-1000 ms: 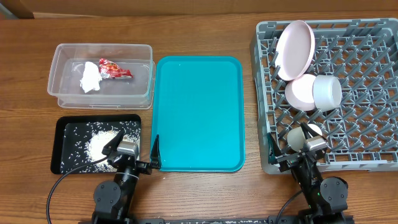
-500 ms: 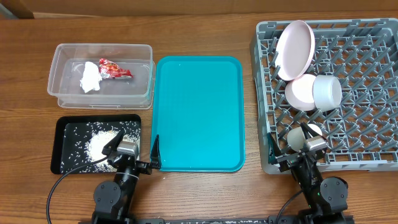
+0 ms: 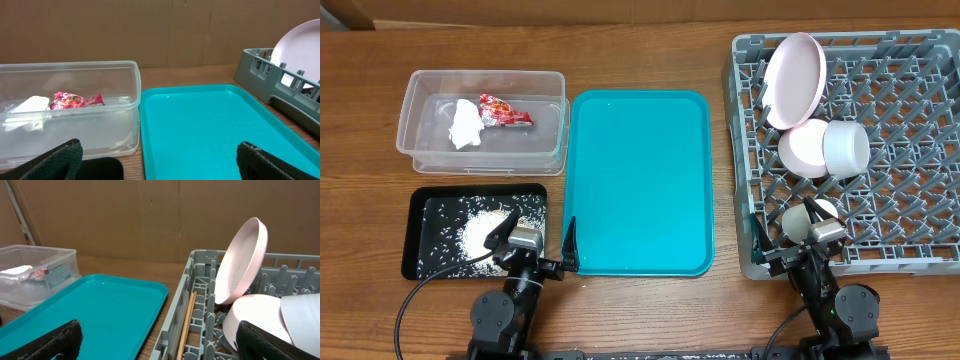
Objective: Sort waste into correct bins and load items into the dishwasher
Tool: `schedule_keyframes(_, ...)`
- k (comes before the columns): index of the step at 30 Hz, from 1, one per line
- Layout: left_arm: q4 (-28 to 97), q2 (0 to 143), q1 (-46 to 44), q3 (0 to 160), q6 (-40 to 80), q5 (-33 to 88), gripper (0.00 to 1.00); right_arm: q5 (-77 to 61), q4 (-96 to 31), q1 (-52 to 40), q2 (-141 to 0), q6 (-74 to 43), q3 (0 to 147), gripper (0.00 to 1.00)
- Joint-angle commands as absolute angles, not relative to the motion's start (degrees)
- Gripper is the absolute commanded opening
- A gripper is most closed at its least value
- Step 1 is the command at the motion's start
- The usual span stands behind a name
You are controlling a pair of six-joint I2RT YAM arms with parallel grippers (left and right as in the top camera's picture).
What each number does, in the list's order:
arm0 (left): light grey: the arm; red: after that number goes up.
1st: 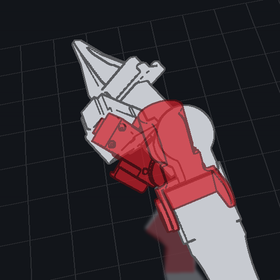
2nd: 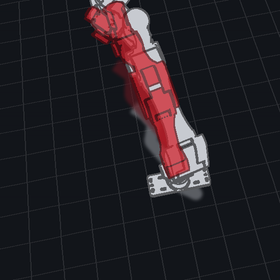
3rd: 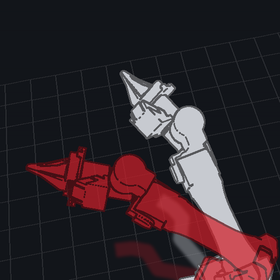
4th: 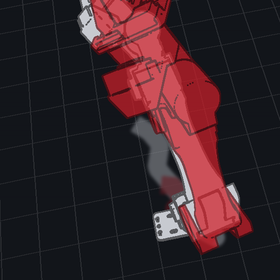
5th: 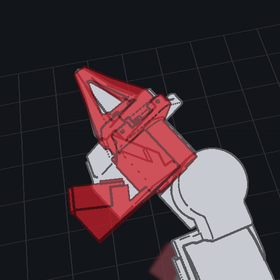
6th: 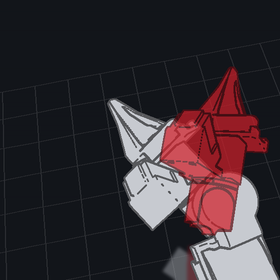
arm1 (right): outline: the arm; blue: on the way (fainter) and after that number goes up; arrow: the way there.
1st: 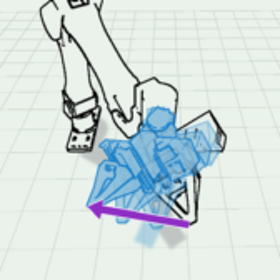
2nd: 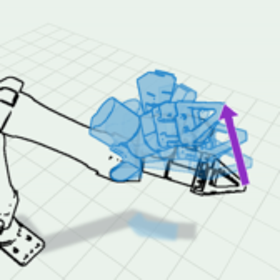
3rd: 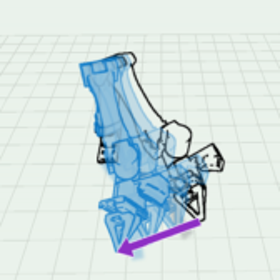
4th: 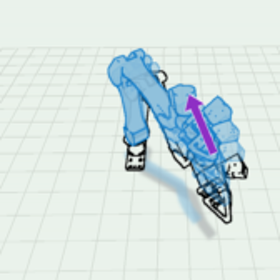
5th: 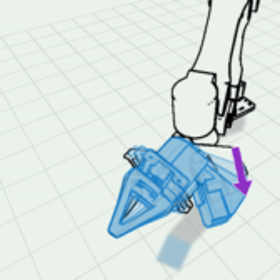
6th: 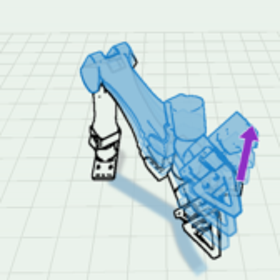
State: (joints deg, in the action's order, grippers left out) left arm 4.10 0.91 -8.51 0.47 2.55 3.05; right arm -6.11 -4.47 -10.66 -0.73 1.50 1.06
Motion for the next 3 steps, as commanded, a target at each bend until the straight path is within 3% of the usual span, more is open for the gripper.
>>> schedule_keyframes(1,4.19,0.64,-8.19,0.27,1.67,3.66,1.0,-6.09,-4.12,-11.09,-0.16,1.34,0.47,1.0)
schedule_keyframes(3,4.19,0.64,-8.19,0.27,1.67,3.66,1.0,-6.09,-4.12,-11.09,-0.16,1.32,0.47,1.0)
